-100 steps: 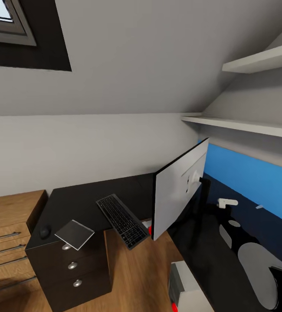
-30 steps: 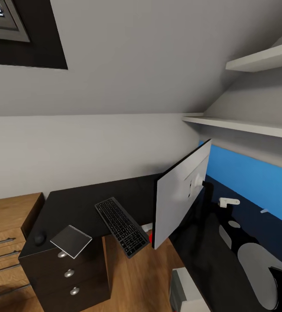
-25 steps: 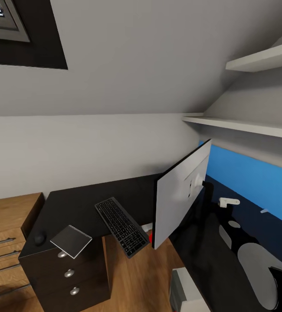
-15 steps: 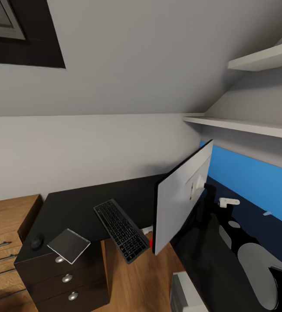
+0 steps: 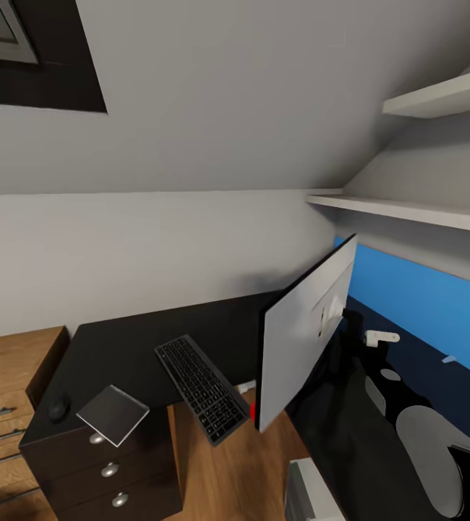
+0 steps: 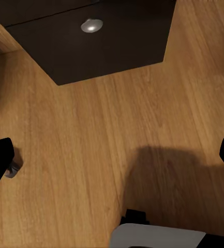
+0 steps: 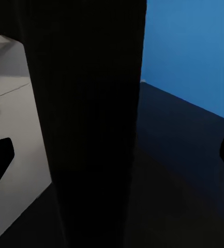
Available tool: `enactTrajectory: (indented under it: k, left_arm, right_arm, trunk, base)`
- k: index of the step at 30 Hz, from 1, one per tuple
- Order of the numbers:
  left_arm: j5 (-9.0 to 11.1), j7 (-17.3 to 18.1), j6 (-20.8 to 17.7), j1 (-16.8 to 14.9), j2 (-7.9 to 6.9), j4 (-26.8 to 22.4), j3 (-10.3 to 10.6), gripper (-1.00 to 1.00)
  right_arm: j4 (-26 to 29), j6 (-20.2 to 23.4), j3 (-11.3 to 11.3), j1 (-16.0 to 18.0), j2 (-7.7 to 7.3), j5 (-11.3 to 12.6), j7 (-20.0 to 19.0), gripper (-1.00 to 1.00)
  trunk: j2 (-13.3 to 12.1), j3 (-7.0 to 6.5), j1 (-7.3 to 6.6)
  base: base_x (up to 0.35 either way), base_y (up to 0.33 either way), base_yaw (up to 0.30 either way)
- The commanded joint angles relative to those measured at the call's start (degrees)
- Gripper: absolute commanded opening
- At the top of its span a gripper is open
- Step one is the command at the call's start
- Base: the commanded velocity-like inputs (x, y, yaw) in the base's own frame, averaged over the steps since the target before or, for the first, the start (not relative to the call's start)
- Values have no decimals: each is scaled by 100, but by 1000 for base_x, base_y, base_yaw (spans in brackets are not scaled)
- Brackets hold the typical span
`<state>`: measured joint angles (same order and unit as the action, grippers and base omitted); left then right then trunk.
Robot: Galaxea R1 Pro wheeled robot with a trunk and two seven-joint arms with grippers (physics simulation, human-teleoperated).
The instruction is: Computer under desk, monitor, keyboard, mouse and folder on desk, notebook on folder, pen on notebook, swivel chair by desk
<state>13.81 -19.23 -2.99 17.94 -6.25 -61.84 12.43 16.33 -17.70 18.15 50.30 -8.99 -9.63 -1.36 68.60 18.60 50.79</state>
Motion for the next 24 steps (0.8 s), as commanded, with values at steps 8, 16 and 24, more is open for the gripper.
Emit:
enactTrajectory:
  k: [8, 16, 24]
  left_arm:
    - [34, -45, -26, -1, -8, -12, 23, 100]
    - [34, -45, -26, -1, -8, -12, 23, 100]
    - [34, -45, -26, -1, -8, -12, 23, 100]
  right_arm:
    - [-7, -23, 48, 6, 3, -57, -14, 100]
    - [-7, -23, 48, 6, 6, -57, -8, 100]
    - [-7, -23, 48, 6, 11, -57, -5, 100]
  trunk:
    - [4, 6, 3]
    - [4, 6, 3]
    - [4, 6, 3]
  base:
    - [108, 12, 0]
    - [11, 1, 0]
    - [1, 0, 0]
